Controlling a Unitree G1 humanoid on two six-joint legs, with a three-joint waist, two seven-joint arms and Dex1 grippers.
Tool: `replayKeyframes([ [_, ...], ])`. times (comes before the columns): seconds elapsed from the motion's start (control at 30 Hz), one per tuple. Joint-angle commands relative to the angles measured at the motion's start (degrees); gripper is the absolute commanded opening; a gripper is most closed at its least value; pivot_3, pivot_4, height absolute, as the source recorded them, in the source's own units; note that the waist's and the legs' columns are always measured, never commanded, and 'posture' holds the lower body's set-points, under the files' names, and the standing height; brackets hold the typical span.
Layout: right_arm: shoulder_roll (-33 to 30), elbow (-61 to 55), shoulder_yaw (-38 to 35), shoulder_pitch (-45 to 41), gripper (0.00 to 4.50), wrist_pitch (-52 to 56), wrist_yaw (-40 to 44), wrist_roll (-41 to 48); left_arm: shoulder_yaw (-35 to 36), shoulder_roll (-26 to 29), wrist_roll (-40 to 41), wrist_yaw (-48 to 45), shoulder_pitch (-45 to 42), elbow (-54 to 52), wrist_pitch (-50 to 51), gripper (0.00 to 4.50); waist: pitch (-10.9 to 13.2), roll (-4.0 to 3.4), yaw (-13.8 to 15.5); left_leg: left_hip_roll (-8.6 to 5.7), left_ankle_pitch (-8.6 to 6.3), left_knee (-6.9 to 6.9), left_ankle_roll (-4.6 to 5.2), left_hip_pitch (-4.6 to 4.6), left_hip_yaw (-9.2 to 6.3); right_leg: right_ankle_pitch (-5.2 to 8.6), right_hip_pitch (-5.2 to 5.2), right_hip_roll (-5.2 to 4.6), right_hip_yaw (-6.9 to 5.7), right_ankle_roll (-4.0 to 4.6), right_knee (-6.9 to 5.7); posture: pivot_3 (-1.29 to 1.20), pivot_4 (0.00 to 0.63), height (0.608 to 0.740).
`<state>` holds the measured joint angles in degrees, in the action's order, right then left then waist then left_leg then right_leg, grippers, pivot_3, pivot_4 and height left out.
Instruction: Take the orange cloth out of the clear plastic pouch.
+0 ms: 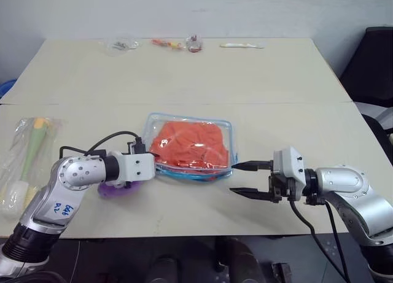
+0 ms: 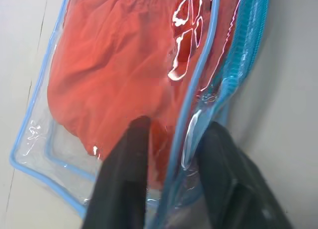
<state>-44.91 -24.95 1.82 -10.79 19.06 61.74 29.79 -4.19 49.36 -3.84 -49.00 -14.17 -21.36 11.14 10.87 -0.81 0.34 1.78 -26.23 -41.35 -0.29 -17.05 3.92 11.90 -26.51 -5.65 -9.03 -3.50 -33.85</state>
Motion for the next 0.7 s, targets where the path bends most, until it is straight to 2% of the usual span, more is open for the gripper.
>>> replayKeyframes([
  [0.03,-0.7,-1.6,-1.6,0.0,1.07,-1.1,0.7,0.2,3.6,0.0,3.7,-0.6,0.7,-4.8,4.0,0.00,0.0,0.00,0.0,0.00,0.00,0.00,0.00,0.00,0.00,0.00,0.00,0.00,0.00,0.00,0.00,0.00,0.150,0.740],
  [0.13,-0.7,-1.0,-1.4,0.2,0.03,-1.9,1.1,-0.5,4.6,0.7,5.4,-1.7,1.5,-6.6,6.7,0.00,0.0,0.00,0.0,0.00,0.00,0.00,0.00,0.01,0.00,0.00,0.00,0.00,0.01,0.00,-0.01,0.00,0.150,0.740],
  [0.43,0.0,0.3,-0.7,-0.2,0.03,-3.4,1.6,-2.6,3.5,0.8,6.5,-2.1,2.0,-8.4,9.7,0.00,0.0,0.00,0.0,0.00,0.00,-0.01,0.00,0.01,-0.01,0.00,0.02,0.00,0.00,0.00,0.00,0.00,0.150,0.740],
  [0.53,-0.1,0.3,-0.9,0.2,0.00,-3.8,1.7,-2.9,3.6,0.4,8.8,-3.1,2.7,-9.6,11.1,0.63,0.0,0.00,0.0,0.00,0.00,0.00,0.00,0.01,-0.01,0.00,0.02,0.00,0.00,0.00,0.00,0.00,0.150,0.740],
  [0.7,-0.3,0.3,-1.4,0.9,0.00,-4.3,1.7,-3.1,3.1,1.5,7.0,-2.9,2.9,-9.7,9.8,2.25,0.0,0.00,0.0,0.00,0.00,-0.01,0.00,0.01,-0.01,0.00,0.02,0.00,0.01,0.00,0.00,0.00,0.150,0.740],
])
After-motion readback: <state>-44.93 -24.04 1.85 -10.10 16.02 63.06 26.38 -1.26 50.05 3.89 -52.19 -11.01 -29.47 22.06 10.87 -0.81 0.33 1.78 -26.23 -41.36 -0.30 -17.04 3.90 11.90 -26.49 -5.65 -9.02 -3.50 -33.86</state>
